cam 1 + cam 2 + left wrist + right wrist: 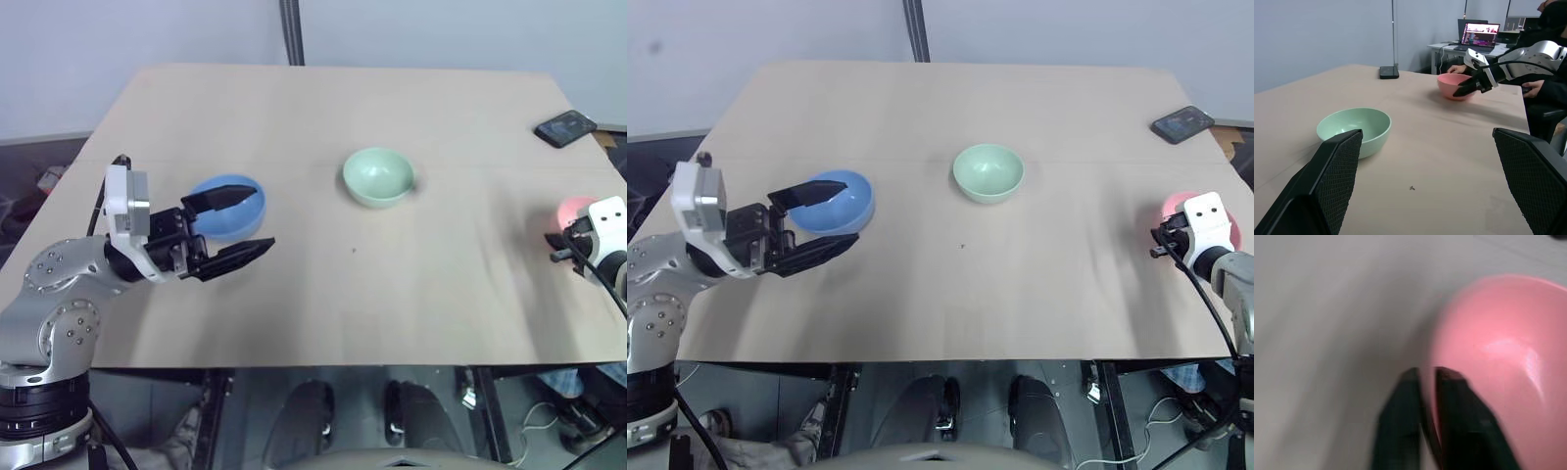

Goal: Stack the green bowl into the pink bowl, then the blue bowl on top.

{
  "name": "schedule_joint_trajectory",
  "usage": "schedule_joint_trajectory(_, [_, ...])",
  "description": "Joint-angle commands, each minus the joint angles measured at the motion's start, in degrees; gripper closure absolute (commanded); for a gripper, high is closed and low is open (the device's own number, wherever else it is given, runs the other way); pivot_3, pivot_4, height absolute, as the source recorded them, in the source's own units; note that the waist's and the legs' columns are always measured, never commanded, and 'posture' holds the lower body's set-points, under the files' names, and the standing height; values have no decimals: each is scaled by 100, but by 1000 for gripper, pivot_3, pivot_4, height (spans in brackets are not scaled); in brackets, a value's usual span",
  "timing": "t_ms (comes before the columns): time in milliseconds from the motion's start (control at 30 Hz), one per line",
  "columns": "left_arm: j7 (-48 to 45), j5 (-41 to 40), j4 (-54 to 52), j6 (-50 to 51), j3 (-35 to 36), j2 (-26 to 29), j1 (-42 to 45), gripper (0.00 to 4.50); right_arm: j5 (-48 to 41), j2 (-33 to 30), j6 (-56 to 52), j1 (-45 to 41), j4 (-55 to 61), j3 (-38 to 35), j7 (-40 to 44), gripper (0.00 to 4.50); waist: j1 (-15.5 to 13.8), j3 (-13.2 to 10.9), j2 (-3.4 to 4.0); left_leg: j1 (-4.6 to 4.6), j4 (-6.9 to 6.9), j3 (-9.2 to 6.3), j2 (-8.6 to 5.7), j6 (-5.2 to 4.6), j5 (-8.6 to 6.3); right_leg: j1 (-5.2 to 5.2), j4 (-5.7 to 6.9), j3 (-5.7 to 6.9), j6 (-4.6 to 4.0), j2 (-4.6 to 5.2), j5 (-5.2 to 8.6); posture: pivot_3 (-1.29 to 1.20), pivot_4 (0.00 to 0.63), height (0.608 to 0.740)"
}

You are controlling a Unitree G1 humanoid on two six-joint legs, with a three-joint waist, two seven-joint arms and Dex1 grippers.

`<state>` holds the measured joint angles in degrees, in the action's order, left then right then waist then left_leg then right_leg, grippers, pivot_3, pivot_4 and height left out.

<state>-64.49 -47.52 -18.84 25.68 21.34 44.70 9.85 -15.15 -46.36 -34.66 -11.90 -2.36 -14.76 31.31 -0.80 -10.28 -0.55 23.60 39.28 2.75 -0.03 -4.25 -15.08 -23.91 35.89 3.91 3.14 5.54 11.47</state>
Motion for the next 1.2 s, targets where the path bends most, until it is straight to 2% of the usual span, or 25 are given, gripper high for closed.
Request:
schedule_joint_trajectory(33, [60,-53,-185,-110,47,-48,-16,0,90,-147,229,-101,268,54,190,4483,0,0,0,0,0,0,0,0,0,0,0,0,0,0,0,0,150,740])
schedule_joint_trajectory(100, [126,0,-150,-119,53,-88,-36,0,50,-146,380,-104,477,141,404,4483,3,0,0,0,1,-1,0,0,0,0,0,0,0,-1,0,0,150,740])
schedule_joint_trajectory(233, [426,341,-63,-212,46,-137,-183,0,-535,41,560,108,1833,562,1264,4483,25,-1,2,0,0,1,9,1,0,-3,0,-3,0,-9,0,0,150,740])
schedule_joint_trajectory(300, [670,478,-47,-187,55,-173,-235,0,-684,247,432,176,2560,1034,1376,4483,27,-1,0,-2,0,-1,19,3,0,-3,0,-3,0,-18,0,0,150,740])
schedule_joint_trajectory(367, [956,598,10,-140,98,-220,-250,0,-430,489,414,143,3020,1893,1377,4483,-15,-1,-1,-1,2,-4,22,5,-1,-2,0,1,0,-19,0,0,150,740])
schedule_joint_trajectory(467, [1267,717,127,-78,158,-237,-238,0,23,825,482,-137,3010,2934,1396,4483,-3,9,-18,0,9,-8,12,4,-2,1,-2,1,-2,-9,0,0,150,740])
schedule_joint_trajectory(600, [1646,941,41,65,71,-153,-247,0,292,948,535,-560,2713,3490,1682,4483,36,14,-26,-3,8,-2,16,9,0,-5,1,-6,-4,-15,-1,0,150,740])
schedule_joint_trajectory(633, [1751,1021,21,122,44,-120,-244,0,298,964,545,-650,2649,3527,1742,3752,28,14,-26,-5,8,-4,16,9,0,-3,1,-4,-5,-16,-1,0,150,740])
schedule_joint_trajectory(667, [1770,1084,19,125,1,-90,-230,0,253,989,530,-724,2595,3517,1806,3450,18,13,-25,-5,8,-5,16,10,0,-2,1,-2,-5,-16,-1,0,150,740])
schedule_joint_trajectory(800, [1850,1231,-7,199,-234,-15,19,0,96,1069,521,-795,2632,3325,1903,1535,-20,13,-25,5,7,-11,14,11,0,-7,-1,5,-7,-14,-3,0,150,740])
schedule_joint_trajectory(867, [2061,1587,-27,256,-504,110,279,0,-117,1152,431,-772,2828,3049,1811,690,-29,12,-29,7,8,-14,13,11,0,-6,-2,9,-6,-13,-3,0,150,740])
schedule_joint_trajectory(933, [2226,1916,4,360,-775,247,566,0,-363,1200,317,-737,3045,2774,1756,83,-15,12,-28,6,7,-14,12,12,1,-5,-1,8,-6,-14,-3,0,150,740])
schedule_joint_trajectory(1000, [2032,2295,151,433,-1303,553,1150,0,-942,1218,-6,-664,3415,2243,1698,83,-9,12,-28,7,7,-14,12,12,1,-6,0,8,-6,-16,-4,0,150,740])
schedule_joint_trajectory(1067, [1532,3034,637,-48,-2088,839,1983,0,-1384,1264,-280,-621,3719,1754,1513,83,-45,9,-33,11,8,-17,11,13,1,-5,1,16,-6,-18,-4,0,150,740])
schedule_joint_trajectory(1200, [807,4307,2234,-1300,-3370,654,3602,0,-1363,1486,-390,-559,4014,1199,679,83,-55,10,-31,4,6,-10,9,14,2,-1,-1,14,-6,-21,-3,0,150,740])
